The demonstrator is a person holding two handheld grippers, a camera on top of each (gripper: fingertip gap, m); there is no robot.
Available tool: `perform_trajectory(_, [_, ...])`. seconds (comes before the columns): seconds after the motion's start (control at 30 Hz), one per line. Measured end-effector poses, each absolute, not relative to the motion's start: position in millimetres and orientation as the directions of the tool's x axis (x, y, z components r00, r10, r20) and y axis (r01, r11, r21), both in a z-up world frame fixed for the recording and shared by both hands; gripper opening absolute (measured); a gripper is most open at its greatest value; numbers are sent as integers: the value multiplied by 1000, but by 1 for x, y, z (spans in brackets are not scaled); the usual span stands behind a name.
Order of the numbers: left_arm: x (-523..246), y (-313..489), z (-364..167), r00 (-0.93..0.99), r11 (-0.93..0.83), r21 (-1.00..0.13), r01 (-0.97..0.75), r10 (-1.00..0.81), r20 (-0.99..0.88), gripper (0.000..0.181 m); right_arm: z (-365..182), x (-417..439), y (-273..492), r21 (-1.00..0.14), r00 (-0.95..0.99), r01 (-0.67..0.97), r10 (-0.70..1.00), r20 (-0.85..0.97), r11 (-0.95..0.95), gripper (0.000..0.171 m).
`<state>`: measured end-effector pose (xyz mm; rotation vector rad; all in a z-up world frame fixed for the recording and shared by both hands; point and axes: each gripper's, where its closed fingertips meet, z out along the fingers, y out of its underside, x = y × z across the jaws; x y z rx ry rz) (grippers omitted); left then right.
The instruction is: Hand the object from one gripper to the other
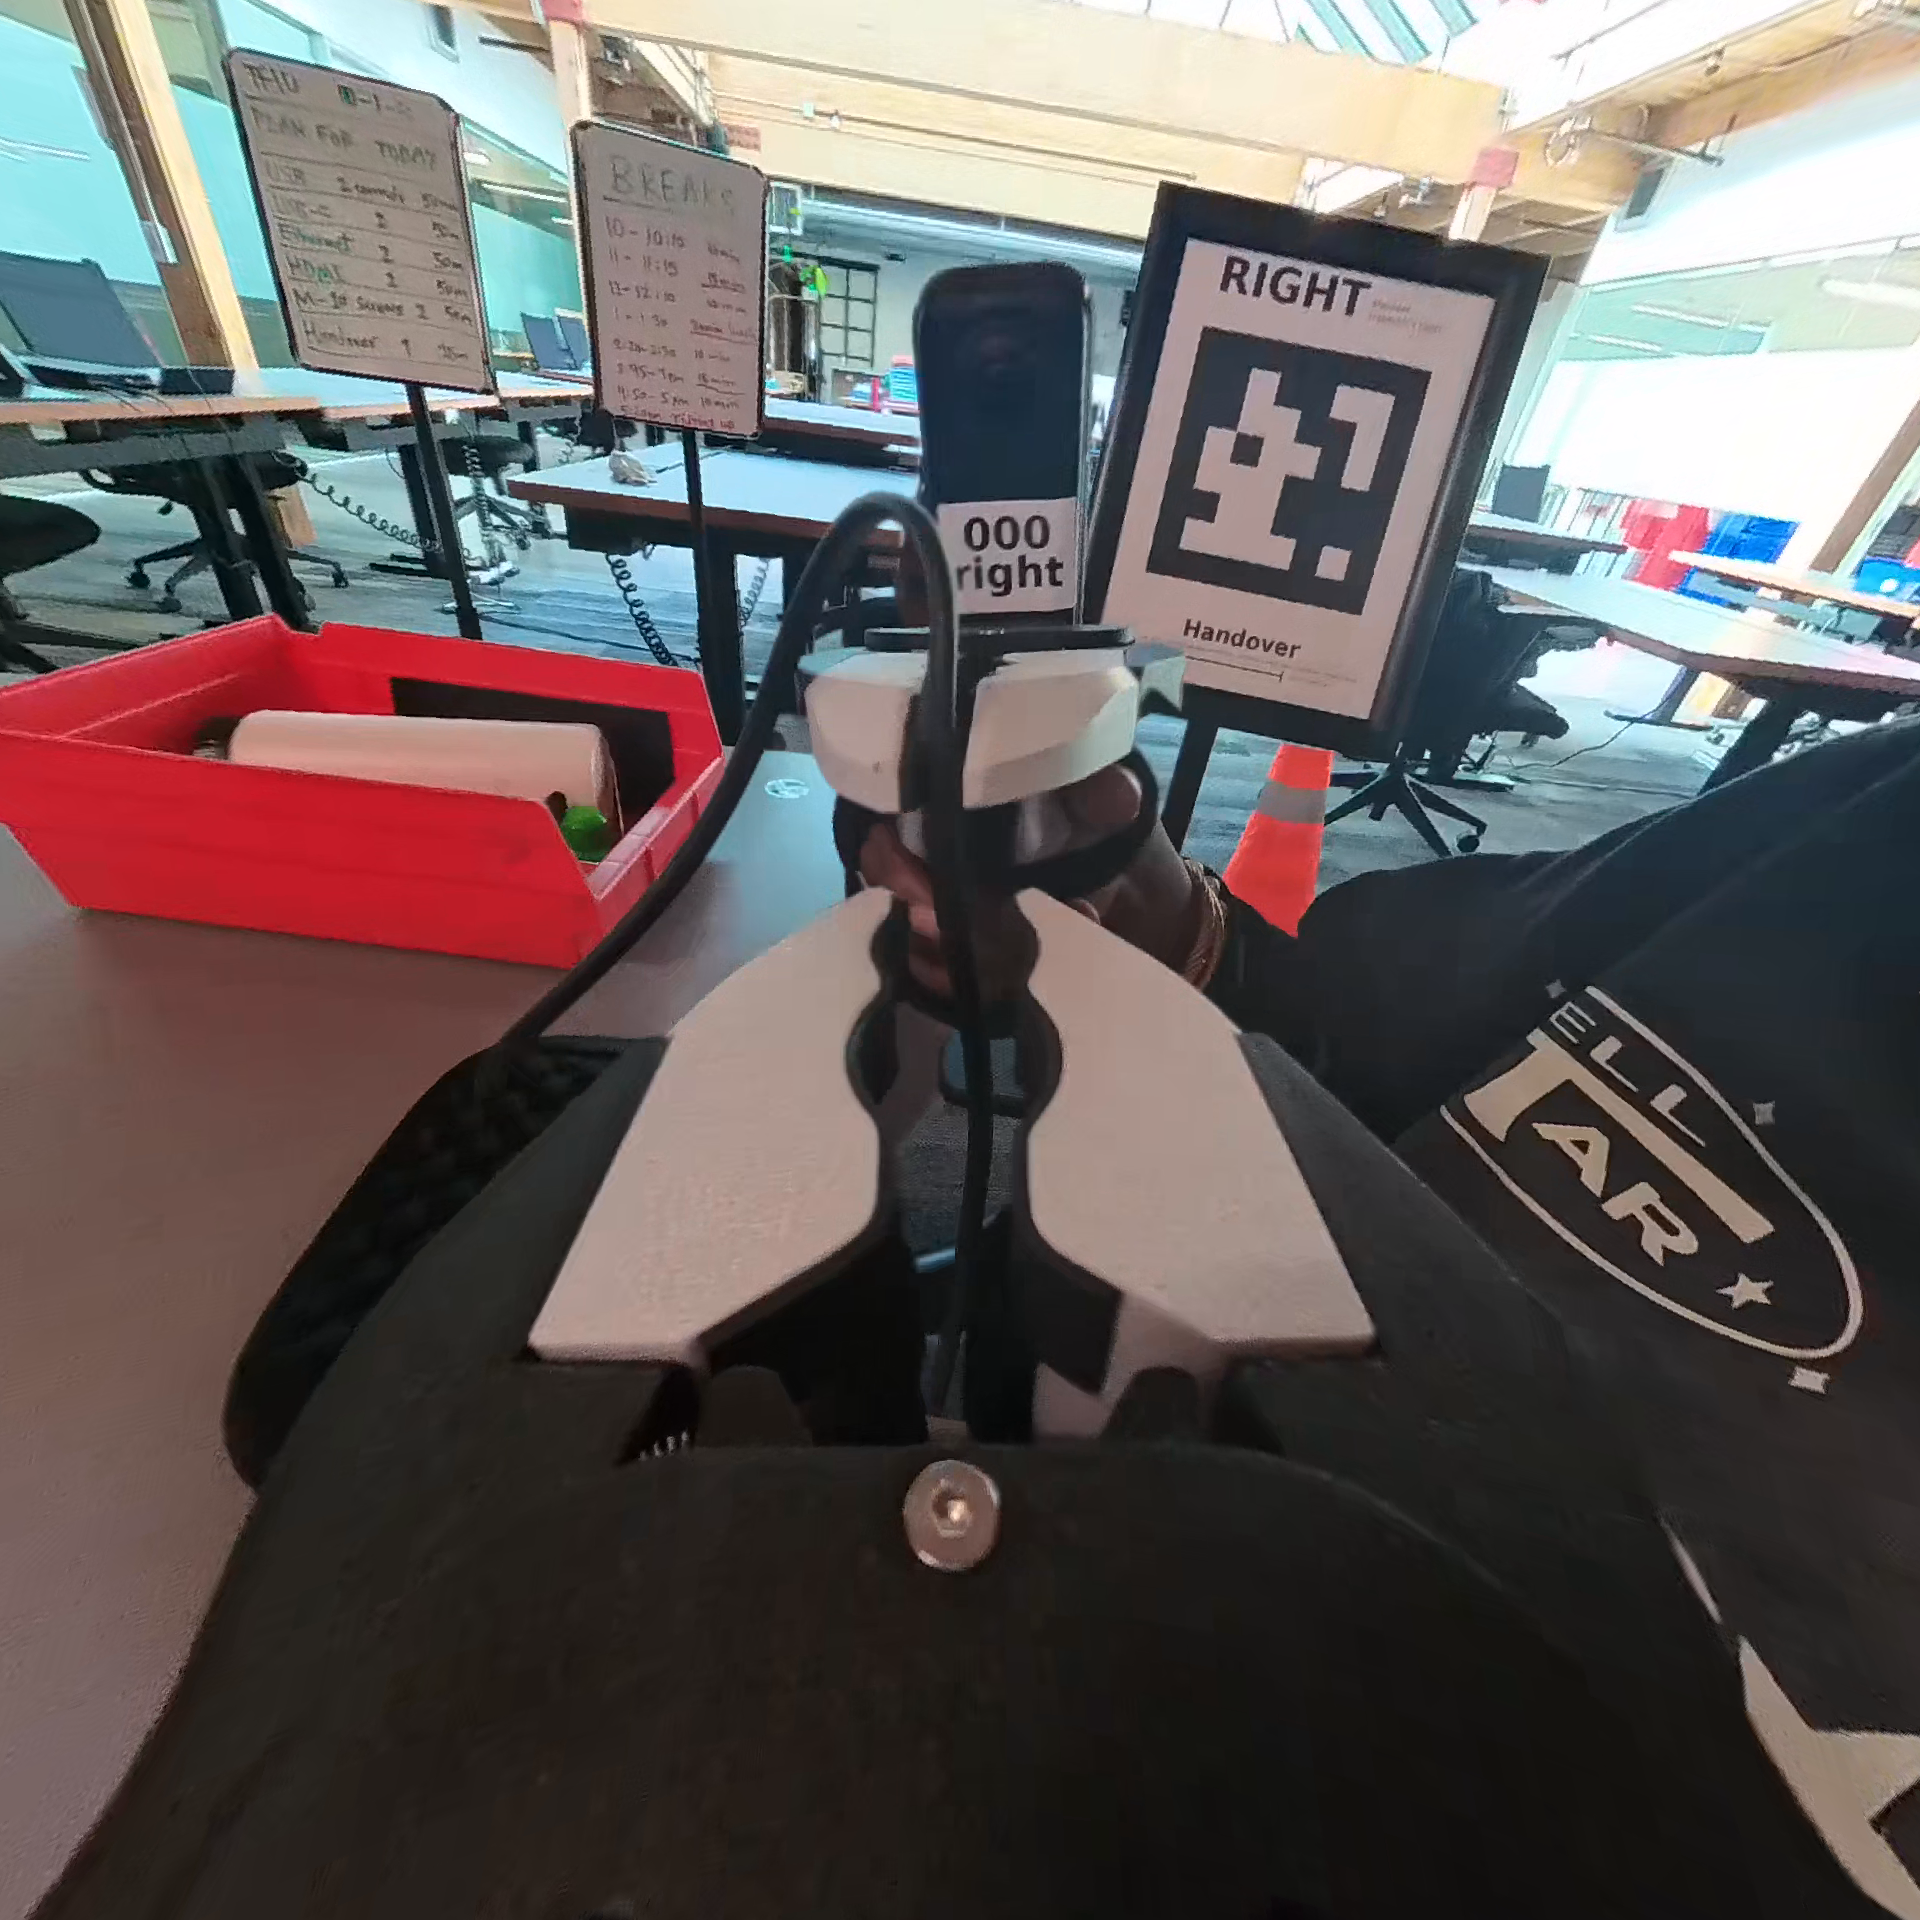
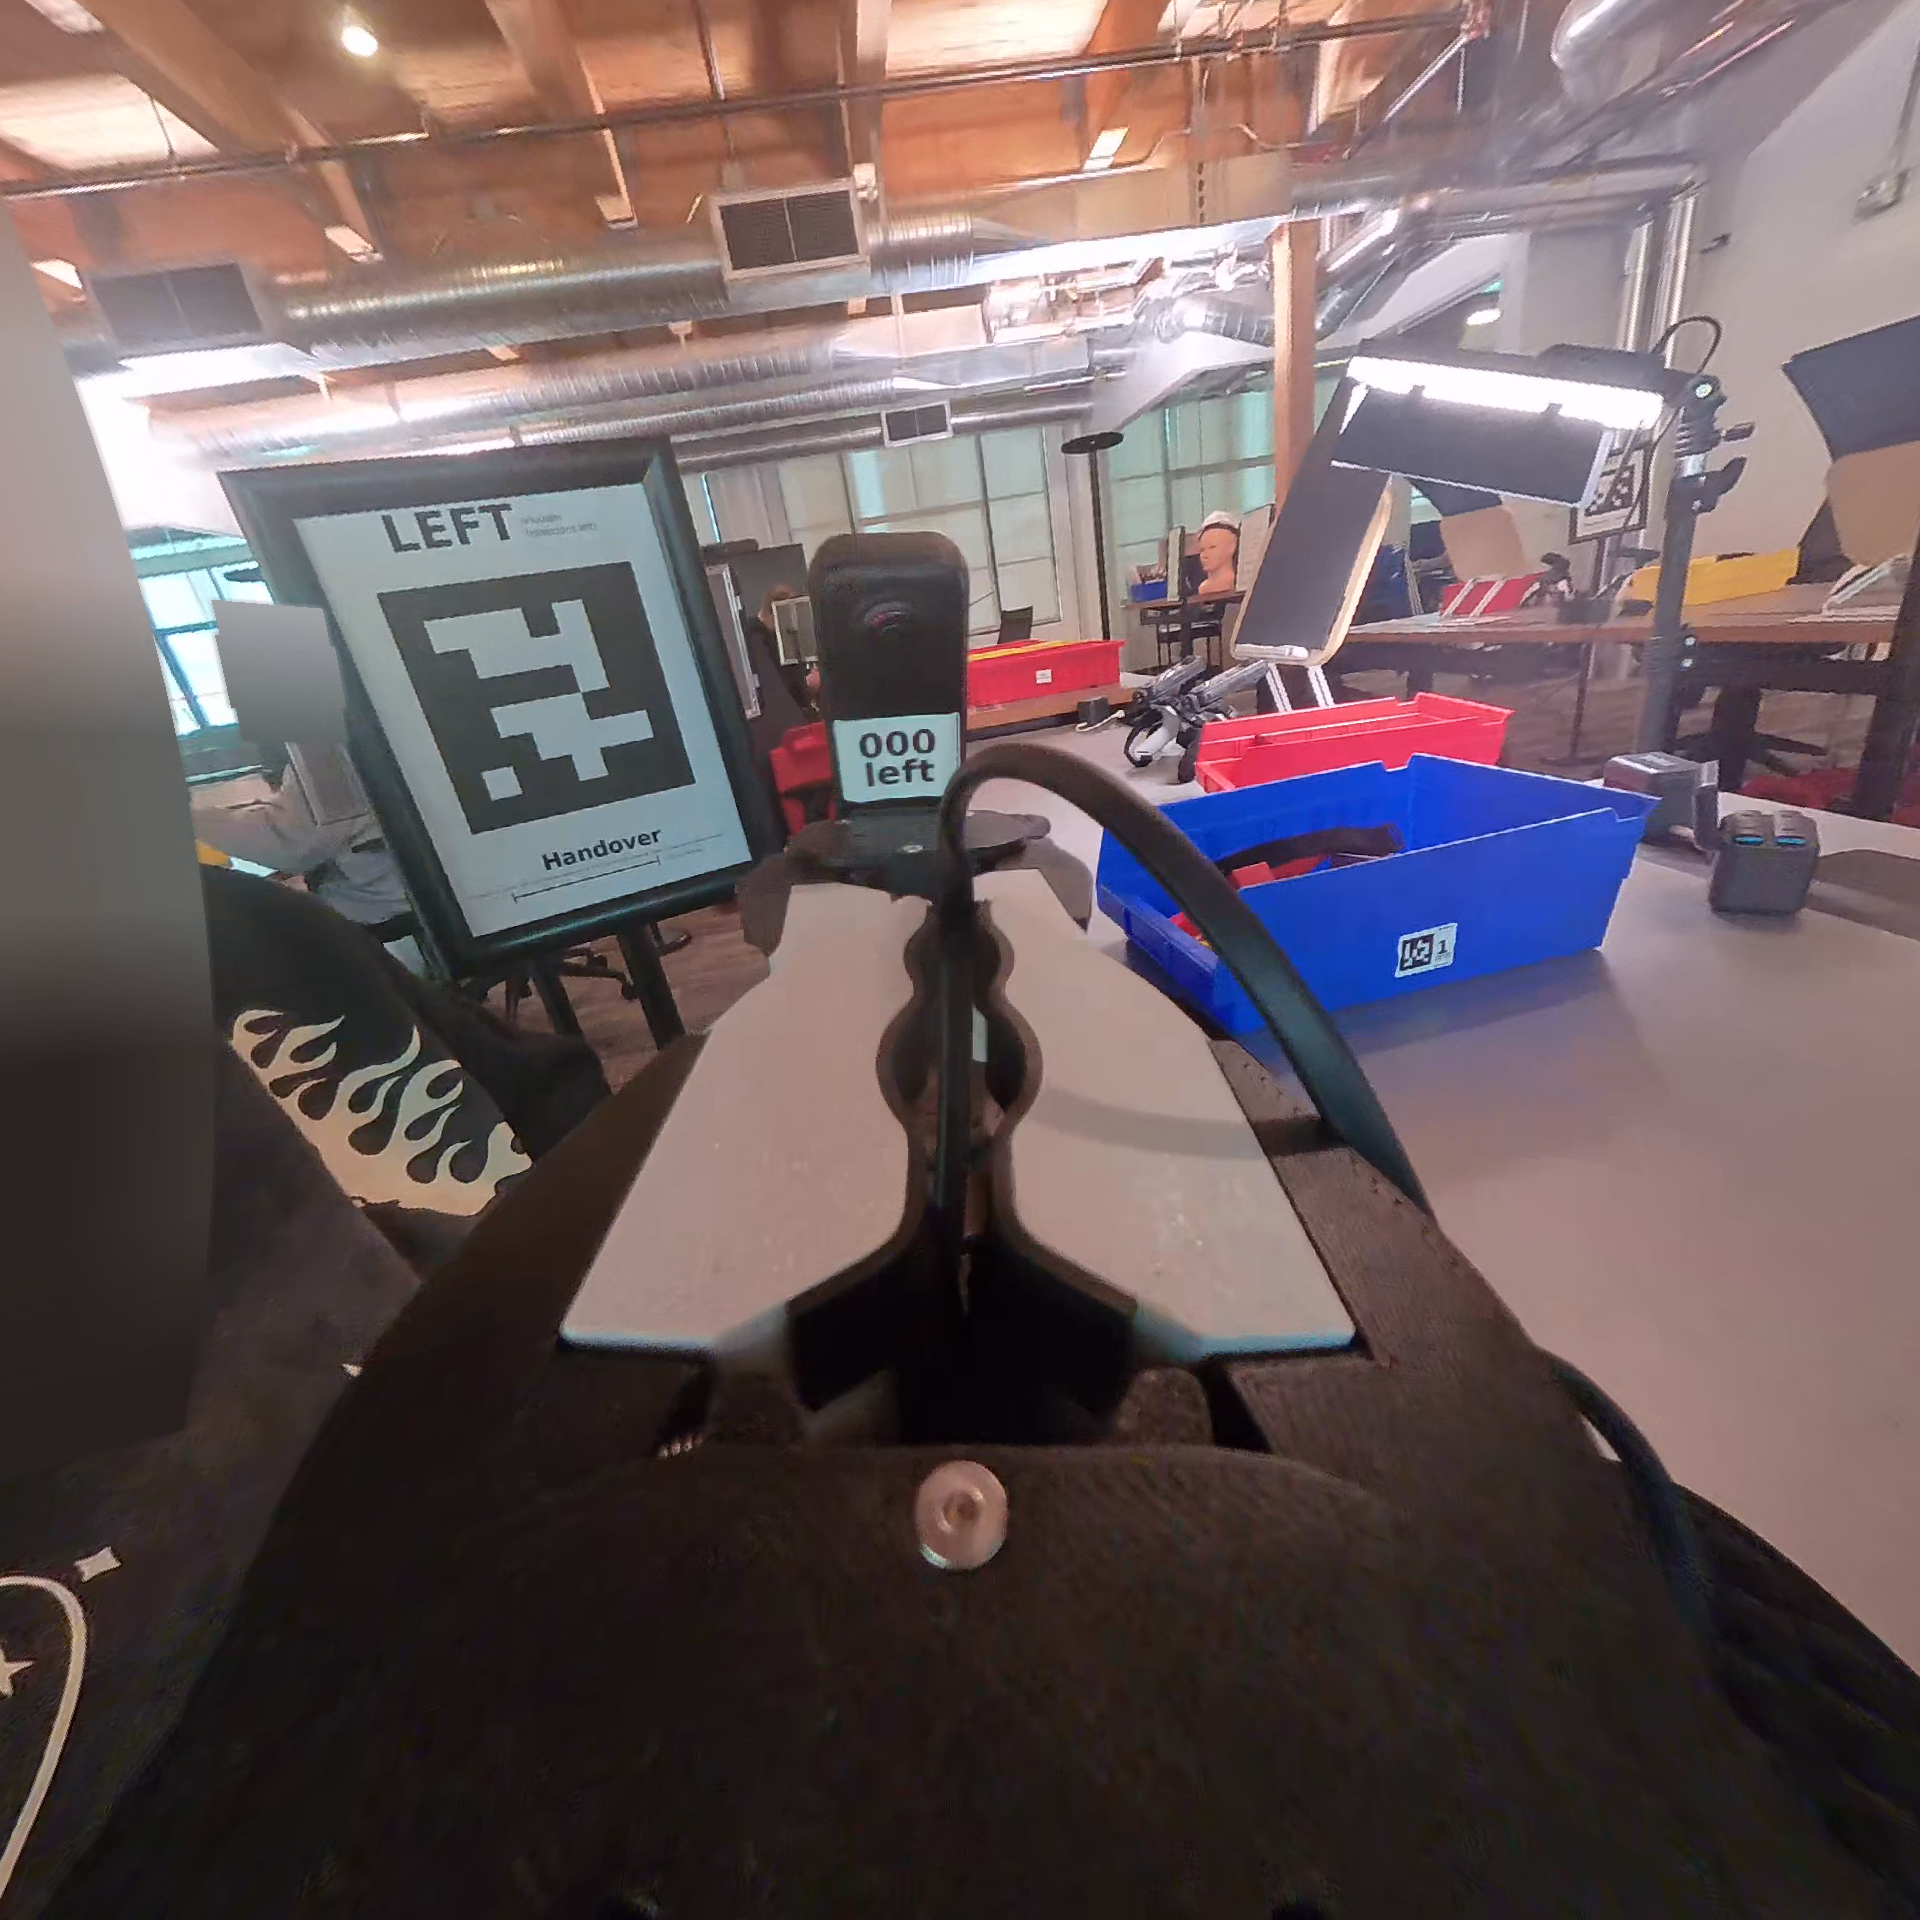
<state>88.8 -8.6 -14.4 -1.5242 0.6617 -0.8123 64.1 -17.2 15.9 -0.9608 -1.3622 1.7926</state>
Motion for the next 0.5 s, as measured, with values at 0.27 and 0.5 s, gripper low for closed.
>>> perform_trajectory(0.27, [79,-12,4,529,-127,-966,225,-817,231,6,13,64,-18,-972,-510,-51,843,-172,-229,21])
perform_trajectory(0.5, [64,-14,20,511,-101,-936,338,-815,272,8,-10,60,-34,-989,-562,62,814,-143,-131,22])
